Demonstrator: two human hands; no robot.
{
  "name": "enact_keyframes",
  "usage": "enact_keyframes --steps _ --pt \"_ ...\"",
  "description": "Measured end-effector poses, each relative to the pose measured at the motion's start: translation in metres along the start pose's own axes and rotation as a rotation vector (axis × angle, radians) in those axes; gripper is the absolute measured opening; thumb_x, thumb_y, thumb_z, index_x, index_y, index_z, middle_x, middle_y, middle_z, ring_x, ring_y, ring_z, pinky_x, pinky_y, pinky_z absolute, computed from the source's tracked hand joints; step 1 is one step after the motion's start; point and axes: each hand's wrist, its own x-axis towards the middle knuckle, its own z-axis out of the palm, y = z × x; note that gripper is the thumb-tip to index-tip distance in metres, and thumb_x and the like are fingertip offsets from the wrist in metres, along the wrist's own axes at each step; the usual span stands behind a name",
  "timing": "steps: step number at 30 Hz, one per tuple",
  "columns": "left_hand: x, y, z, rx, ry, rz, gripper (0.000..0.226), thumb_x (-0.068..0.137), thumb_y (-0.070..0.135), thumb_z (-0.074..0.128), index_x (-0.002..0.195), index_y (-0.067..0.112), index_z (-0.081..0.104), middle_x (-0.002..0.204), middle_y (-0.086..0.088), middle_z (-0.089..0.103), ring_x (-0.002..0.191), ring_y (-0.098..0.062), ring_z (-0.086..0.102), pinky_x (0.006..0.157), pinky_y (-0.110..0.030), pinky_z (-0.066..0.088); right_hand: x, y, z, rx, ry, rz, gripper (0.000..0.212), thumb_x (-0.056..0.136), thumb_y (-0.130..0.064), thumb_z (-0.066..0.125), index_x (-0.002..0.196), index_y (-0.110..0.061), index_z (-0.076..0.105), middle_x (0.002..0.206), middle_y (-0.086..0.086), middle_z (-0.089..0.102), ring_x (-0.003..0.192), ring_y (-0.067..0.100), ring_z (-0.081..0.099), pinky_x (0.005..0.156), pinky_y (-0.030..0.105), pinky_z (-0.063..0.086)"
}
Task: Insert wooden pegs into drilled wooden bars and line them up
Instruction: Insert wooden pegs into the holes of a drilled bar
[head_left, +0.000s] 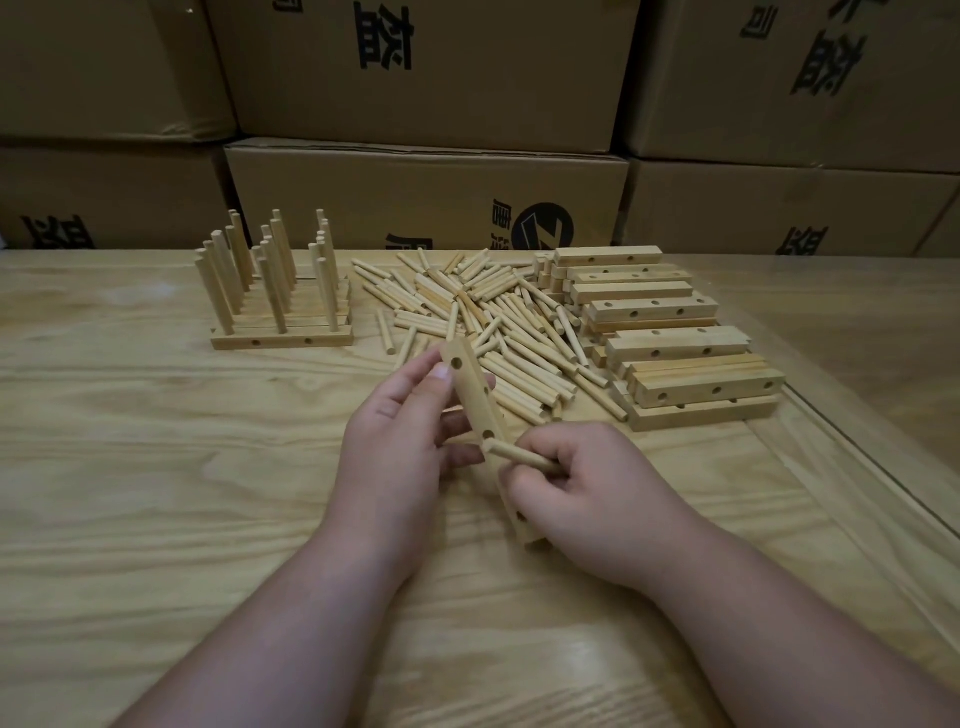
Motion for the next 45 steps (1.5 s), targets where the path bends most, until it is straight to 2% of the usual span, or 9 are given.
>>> enact_keyframes --steps 4,11,15,18,22,29,34,38,45 --pt "0.0 -0.001 -0.001 0.03 -0.046 -0.007 0.019 0.105 0.02 0.052 0.118 0.016 0.065 0.102 -0.01 0.079 0.075 -0.02 0.073 0.055 -0.027 0.055 0.0 0.001 0.001 0.038 -0.012 -0.007 0.028 0.08 -0.045 0.053 0.073 -0.02 0.062 0.061 0.005 0.058 0.053 0.019 0.054 0.051 0.04 0.046" --pt "-0.002 0.0 -0.001 0.077 -0.04 0.023 0.052 0.074 0.039 0.076 0.122 0.026 0.063 0.095 -0.007 0.079 0.08 -0.014 0.074 0.063 -0.027 0.059 0.004 0.005 0.0 0.218 0.204 -0.01 0.025 0.083 -0.047 0.061 0.082 -0.021 0.062 0.054 -0.014 0.051 0.049 -0.001 0.044 0.047 0.018 0.038" --pt "-0.001 -0.002 0.0 0.04 -0.03 0.03 0.053 0.074 0.041 0.083 0.122 0.026 0.066 0.086 0.004 0.076 0.066 -0.006 0.068 0.057 -0.021 0.054 0.002 0.004 -0.002 0.384 0.204 -0.036 0.023 0.09 -0.037 0.051 0.086 -0.014 0.057 0.064 -0.005 0.045 0.058 0.012 0.041 0.054 0.037 0.035" --pt "0.001 -0.005 -0.002 0.152 -0.005 0.054 0.038 0.079 0.056 0.073 0.112 0.037 0.075 0.081 0.014 0.068 0.071 -0.003 0.062 0.068 -0.026 0.05 0.002 0.003 -0.002 0.428 0.217 -0.024 0.014 0.089 -0.029 0.044 0.084 -0.018 0.053 0.064 -0.005 0.043 0.059 0.013 0.038 0.056 0.035 0.033" --pt "-0.001 -0.004 -0.001 0.218 -0.013 0.073 0.049 0.081 0.074 0.055 0.109 0.039 0.076 0.078 0.007 0.057 0.066 -0.012 0.049 0.067 -0.038 0.04 0.005 0.004 0.001 0.356 0.29 -0.076 0.012 0.097 -0.021 0.059 0.087 -0.026 0.062 0.063 -0.006 0.051 0.057 0.004 0.044 0.053 0.022 0.04" --pt "-0.004 0.0 0.0 0.239 -0.013 0.014 0.044 0.093 0.059 0.046 0.105 0.033 0.079 0.075 0.018 0.068 0.07 -0.002 0.058 0.078 -0.035 0.045 0.003 0.003 0.003 0.33 0.345 -0.103 0.019 0.089 -0.011 0.072 0.089 -0.03 0.071 0.078 0.003 0.065 0.061 0.019 0.057 0.053 0.028 0.047" --pt "-0.006 0.003 0.003 0.242 0.002 0.004 0.028 0.101 0.043 0.055 0.103 0.03 0.08 0.078 0.017 0.068 0.116 -0.026 0.065 0.104 -0.051 0.046 0.002 0.001 -0.001 0.308 0.363 -0.135 0.021 0.085 -0.006 0.075 0.087 -0.027 0.074 0.066 -0.004 0.061 0.053 0.002 0.05 0.051 0.015 0.041" --pt "-0.007 0.002 0.003 0.274 -0.019 0.029 0.021 0.095 0.04 0.063 0.102 0.031 0.08 0.085 0.02 0.073 0.075 0.003 0.063 0.084 -0.028 0.047 0.0 -0.001 -0.003 0.291 0.376 -0.154 0.015 0.082 -0.003 0.077 0.086 -0.017 0.076 0.062 -0.014 0.061 0.051 0.003 0.051 0.051 0.014 0.04" --pt "-0.008 0.005 0.002 0.279 -0.059 0.0 0.025 0.088 0.05 0.066 0.102 0.036 0.081 0.112 0.02 0.075 0.113 0.003 0.065 0.107 -0.035 0.047 -0.004 -0.006 -0.008 0.391 0.357 -0.166 0.004 0.084 -0.021 0.076 0.084 -0.025 0.076 0.068 -0.003 0.068 0.057 0.0 0.056 0.053 0.012 0.043"
